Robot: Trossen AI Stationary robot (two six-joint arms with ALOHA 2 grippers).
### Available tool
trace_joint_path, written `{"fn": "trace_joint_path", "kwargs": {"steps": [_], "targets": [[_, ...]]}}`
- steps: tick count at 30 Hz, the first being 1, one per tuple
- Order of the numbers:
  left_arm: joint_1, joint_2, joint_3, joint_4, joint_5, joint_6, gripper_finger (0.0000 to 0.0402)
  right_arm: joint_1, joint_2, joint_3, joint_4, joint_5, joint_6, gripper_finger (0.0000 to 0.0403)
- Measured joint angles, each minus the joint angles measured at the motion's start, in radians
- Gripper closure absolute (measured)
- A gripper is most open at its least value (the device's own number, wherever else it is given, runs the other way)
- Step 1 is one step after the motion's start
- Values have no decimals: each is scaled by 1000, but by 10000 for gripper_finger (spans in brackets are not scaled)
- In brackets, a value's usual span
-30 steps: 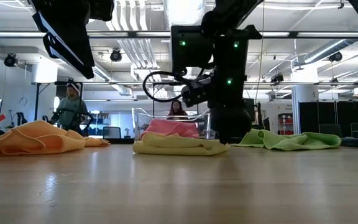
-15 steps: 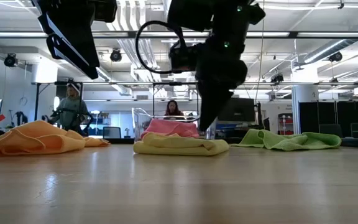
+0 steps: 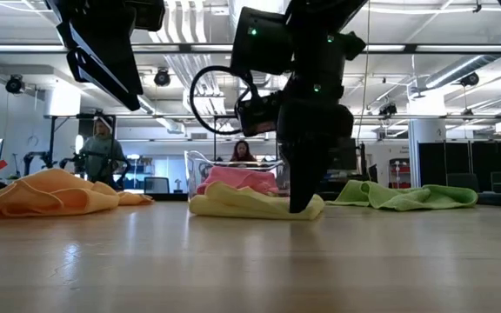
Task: Fold microfiber towels
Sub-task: Fold the yellow microfiber cloth, then put the folded yellow microfiber cloth into the transparent bin
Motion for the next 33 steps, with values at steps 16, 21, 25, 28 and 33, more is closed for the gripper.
{"fn": "trace_joint_path", "kwargs": {"steps": [16, 21, 25, 28, 33], "targets": [[0, 0, -1, -1, -9, 9, 244, 202, -4, -12, -7, -191, 112, 394], [0, 0, -1, -1, -18, 9, 244, 217, -49, -13, -5, -133, 139, 394], [0, 0, -1, -1, -18, 9, 244, 217, -113, -13, -10, -108, 151, 394], [0, 0, -1, -2, -19, 9, 239, 217, -187, -15, -38, -61, 151, 394], [0, 0, -1, -2, -41, 9, 204, 222, -380, -94, -45, 74, 183, 394]]}}
